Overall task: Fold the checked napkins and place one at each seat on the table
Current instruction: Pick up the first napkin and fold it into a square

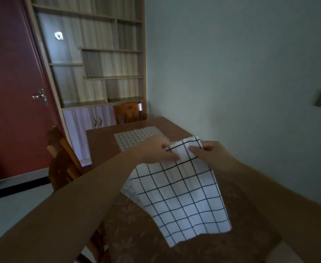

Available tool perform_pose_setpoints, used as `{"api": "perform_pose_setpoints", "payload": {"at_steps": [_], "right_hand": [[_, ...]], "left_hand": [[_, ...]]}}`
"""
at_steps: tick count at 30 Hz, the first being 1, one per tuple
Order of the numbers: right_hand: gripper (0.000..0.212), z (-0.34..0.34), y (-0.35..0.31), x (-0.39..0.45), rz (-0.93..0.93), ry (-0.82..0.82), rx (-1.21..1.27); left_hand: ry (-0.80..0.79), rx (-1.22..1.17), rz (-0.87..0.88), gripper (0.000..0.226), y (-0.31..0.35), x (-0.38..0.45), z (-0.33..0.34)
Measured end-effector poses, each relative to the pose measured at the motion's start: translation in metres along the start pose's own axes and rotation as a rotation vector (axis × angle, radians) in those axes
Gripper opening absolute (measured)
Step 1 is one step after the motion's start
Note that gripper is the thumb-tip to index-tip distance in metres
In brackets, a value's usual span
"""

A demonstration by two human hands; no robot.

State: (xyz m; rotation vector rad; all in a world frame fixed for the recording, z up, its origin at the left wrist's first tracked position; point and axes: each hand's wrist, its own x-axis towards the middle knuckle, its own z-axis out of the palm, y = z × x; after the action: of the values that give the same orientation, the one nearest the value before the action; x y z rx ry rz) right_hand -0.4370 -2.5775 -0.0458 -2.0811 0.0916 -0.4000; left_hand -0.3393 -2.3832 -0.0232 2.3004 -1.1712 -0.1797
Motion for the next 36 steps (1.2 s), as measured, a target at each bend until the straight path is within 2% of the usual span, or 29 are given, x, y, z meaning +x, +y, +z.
{"api": "perform_pose_setpoints", "payload": {"at_steps": [2, 4, 7, 10, 12, 15, 18, 20, 26, 29, 33, 36], "right_hand": [[0.053, -0.018, 0.002, -0.004, 0.018, 0.048, 0.034], [0.034, -0.035, 0.000, -0.010, 0.023, 0.084, 0.100], [0.023, -0.053, -0.001, -0.019, 0.035, 0.103, 0.290], [0.026, -0.058, -0.001, -0.024, 0.082, 0.133, 0.461], [0.024, -0.061, 0.001, -0.026, 0.117, 0.151, 0.534], [0.019, -0.066, 0.002, -0.028, 0.124, 0.152, 0.575], [0.018, -0.072, 0.003, -0.030, 0.137, 0.173, 0.545], [0.026, -0.076, 0.005, -0.032, 0.147, 0.162, 0.549], [0.020, -0.084, 0.003, -0.039, 0.138, 0.114, 0.538], [0.023, -0.083, 0.003, -0.037, 0.137, 0.119, 0.510], [0.016, -0.085, 0.001, -0.035, 0.114, 0.118, 0.545], [0.025, -0.087, 0.000, -0.032, 0.122, 0.117, 0.485]], "left_hand": [[-0.041, -0.008, -0.094, 0.034, -0.001, -0.007, -0.009], [-0.019, -0.107, -0.169, 0.040, -0.003, -0.017, -0.015], [0.154, -0.377, -0.222, 0.041, -0.002, -0.025, -0.013], [0.359, -0.816, -0.214, 0.023, 0.009, -0.027, -0.002], [0.409, -0.915, -0.224, 0.020, 0.017, -0.026, 0.005], [0.443, -0.934, -0.225, 0.028, 0.029, -0.024, 0.012], [0.466, -0.923, -0.241, 0.021, 0.035, -0.023, 0.012], [0.473, -0.930, -0.237, 0.016, 0.039, -0.022, 0.012], [0.484, -0.942, -0.225, 0.015, 0.039, -0.021, 0.013], [0.500, -0.926, -0.231, 0.021, 0.037, -0.020, 0.014], [0.508, -0.921, -0.226, 0.024, 0.036, -0.021, 0.013], [0.487, -0.920, -0.213, 0.022, 0.035, -0.023, 0.009]]}}
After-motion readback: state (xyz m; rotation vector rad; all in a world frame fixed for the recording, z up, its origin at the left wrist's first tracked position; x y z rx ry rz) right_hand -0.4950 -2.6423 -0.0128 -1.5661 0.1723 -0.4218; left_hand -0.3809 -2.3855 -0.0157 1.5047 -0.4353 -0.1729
